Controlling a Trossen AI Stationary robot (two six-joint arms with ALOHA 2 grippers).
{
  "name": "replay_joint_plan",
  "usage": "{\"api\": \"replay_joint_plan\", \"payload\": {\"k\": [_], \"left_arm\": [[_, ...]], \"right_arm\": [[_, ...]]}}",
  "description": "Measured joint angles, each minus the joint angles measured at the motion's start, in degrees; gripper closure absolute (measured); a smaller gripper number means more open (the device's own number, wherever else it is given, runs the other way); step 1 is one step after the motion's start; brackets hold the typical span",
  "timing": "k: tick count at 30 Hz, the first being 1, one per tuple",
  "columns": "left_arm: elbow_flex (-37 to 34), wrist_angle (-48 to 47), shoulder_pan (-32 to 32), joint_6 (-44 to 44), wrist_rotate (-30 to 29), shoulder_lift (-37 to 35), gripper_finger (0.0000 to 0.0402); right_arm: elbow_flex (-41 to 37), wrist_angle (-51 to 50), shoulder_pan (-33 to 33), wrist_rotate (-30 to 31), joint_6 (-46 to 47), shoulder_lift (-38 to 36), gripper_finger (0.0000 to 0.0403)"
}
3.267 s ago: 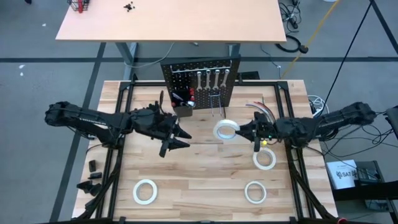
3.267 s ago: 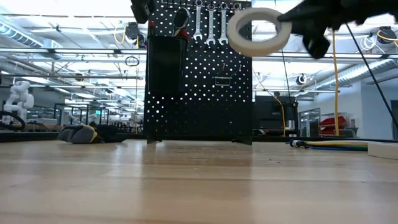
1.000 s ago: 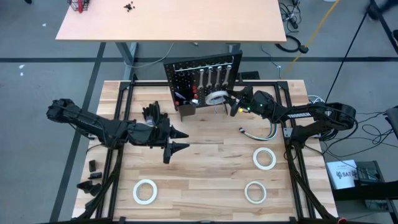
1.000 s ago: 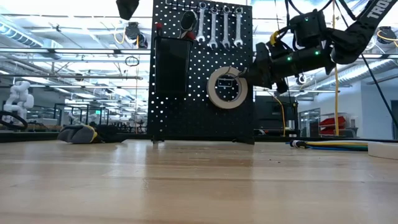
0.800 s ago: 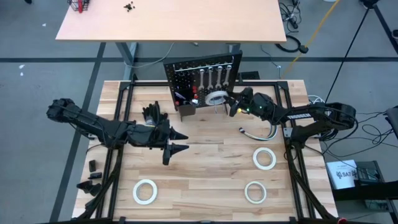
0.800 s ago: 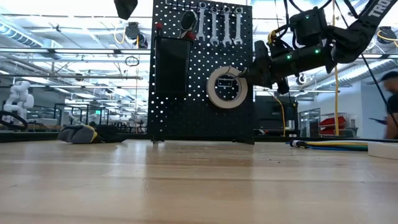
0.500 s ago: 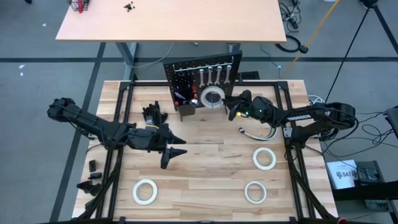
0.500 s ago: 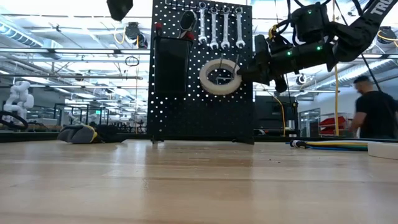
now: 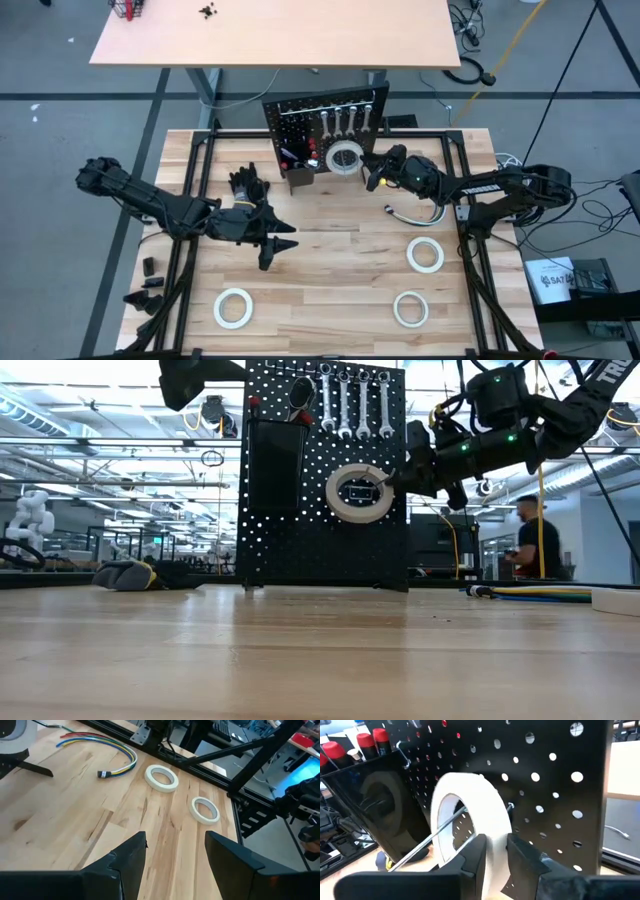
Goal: Hang tools onto peg board
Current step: Hang the white tape on the peg board
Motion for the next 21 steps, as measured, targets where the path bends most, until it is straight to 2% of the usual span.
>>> {"api": "replay_joint_plan", "payload": {"k": [9, 21], "left_arm": [[0.00, 0.00, -0.33, 0.00, 0.00, 0.00, 0.0197], [0.00, 0.00, -0.73, -0.04, 0.00, 0.00, 0.0197]], "right_arm": [[0.00, -2.45, 0.00, 1.11, 0.25, 0.00, 0.0358], [0.04, -0.36, 1.56, 1.20, -3.20, -2.12, 0.0360]]}}
